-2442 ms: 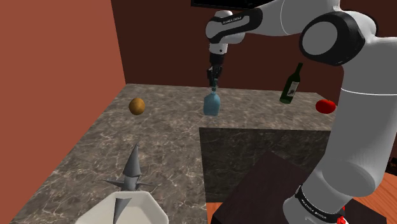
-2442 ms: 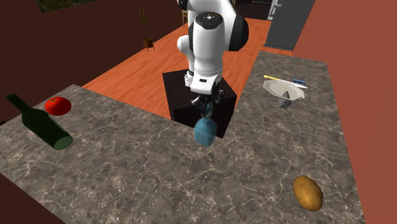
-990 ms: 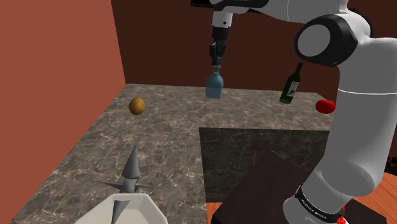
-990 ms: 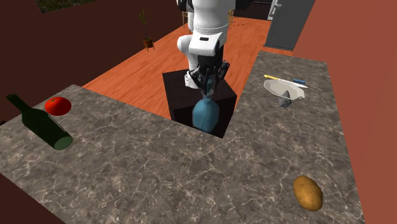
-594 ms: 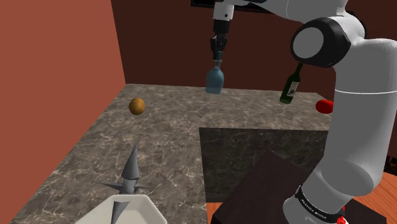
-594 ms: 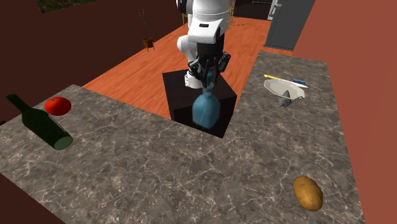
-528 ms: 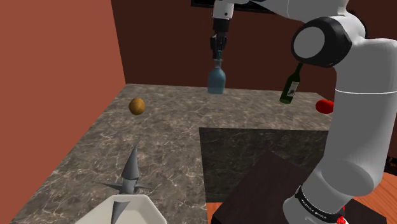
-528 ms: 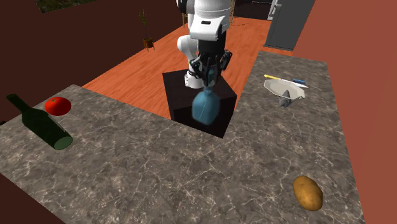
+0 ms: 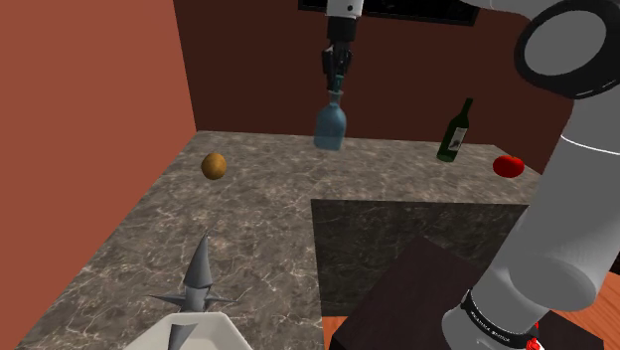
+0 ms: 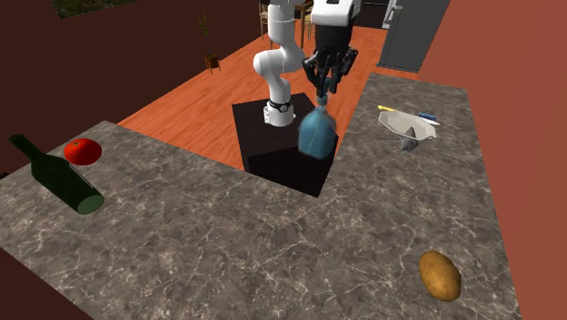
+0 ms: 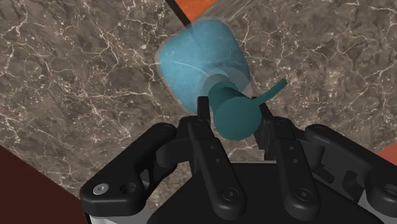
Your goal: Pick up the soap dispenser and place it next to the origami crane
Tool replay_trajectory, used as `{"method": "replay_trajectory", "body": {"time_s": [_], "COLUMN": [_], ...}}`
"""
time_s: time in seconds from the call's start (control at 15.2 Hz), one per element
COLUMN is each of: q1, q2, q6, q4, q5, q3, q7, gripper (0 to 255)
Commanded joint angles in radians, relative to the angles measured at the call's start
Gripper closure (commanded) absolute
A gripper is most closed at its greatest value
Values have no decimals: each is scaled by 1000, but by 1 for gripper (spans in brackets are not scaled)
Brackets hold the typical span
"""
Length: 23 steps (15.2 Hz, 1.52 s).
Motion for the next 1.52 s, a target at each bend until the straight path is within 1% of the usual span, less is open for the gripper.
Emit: {"method": "replay_trajectory", "body": {"time_s": [0.0, 0.26, 0.53, 0.79, 1.12, 1.45], "q1": [23, 69, 112, 153, 202, 202], "q2": [-40, -115, -174, -215, -242, -279], "q6": [-10, -25, -47, -75, -114, -38], "q4": [-28, -84, -116, -125, -106, -220], "q5": [-6, -12, -12, -7, 4, 6], "q3": [17, 56, 101, 149, 212, 211], "q7": [41, 126, 214, 306, 422, 416], "gripper": [255, 255, 255, 255, 255, 255]}}
